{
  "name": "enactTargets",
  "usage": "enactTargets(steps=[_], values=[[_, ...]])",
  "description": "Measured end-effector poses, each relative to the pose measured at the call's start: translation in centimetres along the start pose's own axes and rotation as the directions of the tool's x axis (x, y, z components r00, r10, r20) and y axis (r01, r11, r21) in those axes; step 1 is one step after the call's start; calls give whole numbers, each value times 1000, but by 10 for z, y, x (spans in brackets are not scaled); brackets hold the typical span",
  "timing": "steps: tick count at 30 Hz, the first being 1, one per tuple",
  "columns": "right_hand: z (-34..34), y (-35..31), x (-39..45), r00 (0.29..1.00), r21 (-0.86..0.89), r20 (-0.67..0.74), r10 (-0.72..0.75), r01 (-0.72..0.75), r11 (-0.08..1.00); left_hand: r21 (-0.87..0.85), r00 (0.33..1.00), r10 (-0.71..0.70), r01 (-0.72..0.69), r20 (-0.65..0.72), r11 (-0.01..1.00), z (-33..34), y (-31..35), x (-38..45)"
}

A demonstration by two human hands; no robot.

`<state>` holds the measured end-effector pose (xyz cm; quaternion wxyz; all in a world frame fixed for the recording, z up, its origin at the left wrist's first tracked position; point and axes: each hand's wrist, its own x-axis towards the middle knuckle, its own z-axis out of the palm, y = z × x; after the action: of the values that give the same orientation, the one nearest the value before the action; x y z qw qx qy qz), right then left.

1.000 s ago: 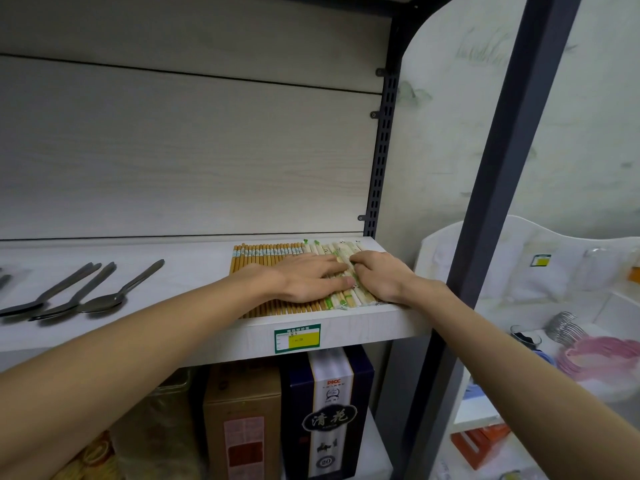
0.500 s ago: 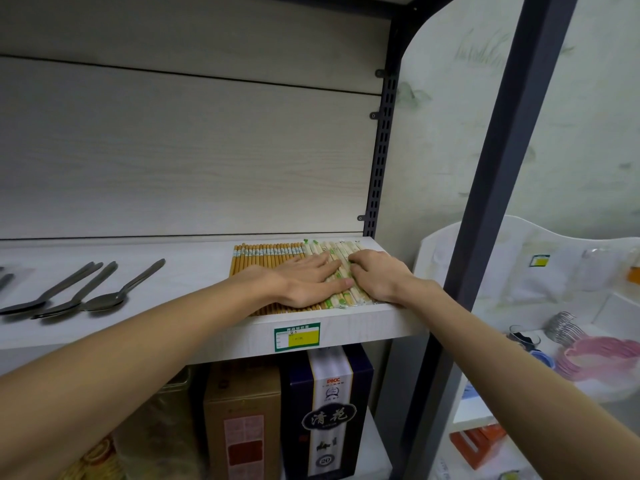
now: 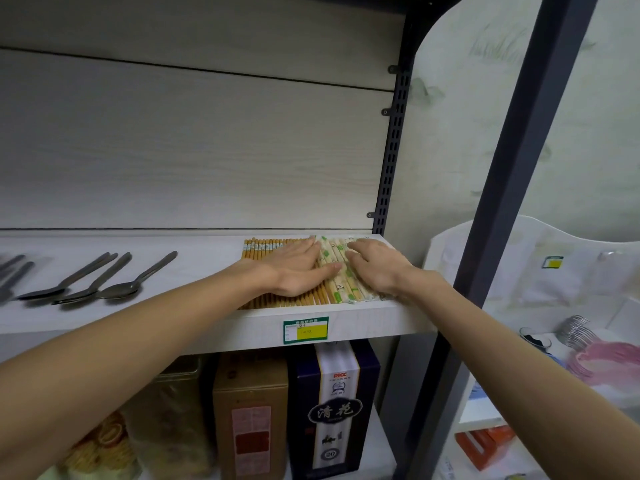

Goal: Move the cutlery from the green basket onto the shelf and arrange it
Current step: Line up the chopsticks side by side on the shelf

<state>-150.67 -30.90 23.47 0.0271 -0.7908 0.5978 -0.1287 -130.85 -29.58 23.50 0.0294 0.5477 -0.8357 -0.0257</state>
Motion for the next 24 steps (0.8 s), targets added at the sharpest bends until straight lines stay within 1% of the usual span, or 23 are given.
enactTargets(steps=[4,7,10,14,21,24], values=[[7,-26,9,997,-53,57,-54,57,997,29,989,-149,149,-20,988,3,-31,-11],[16,-42,14,989,-73,120,-84,93,993,17,980,-200,200,4,980,7,-46,-19],[20,-47,16,984,-69,166,-65,77,995,-8,977,-211,211,16,978,13,-51,-23],[21,-47,17,985,-65,165,-50,61,996,-47,976,-215,217,36,975,13,-50,-23],[24,-46,14,987,-36,151,-45,51,998,-69,975,-223,223,7,972,14,-49,-25],[26,-45,15,989,-25,143,-46,50,998,-102,976,-216,212,-27,972,14,-49,-26]])
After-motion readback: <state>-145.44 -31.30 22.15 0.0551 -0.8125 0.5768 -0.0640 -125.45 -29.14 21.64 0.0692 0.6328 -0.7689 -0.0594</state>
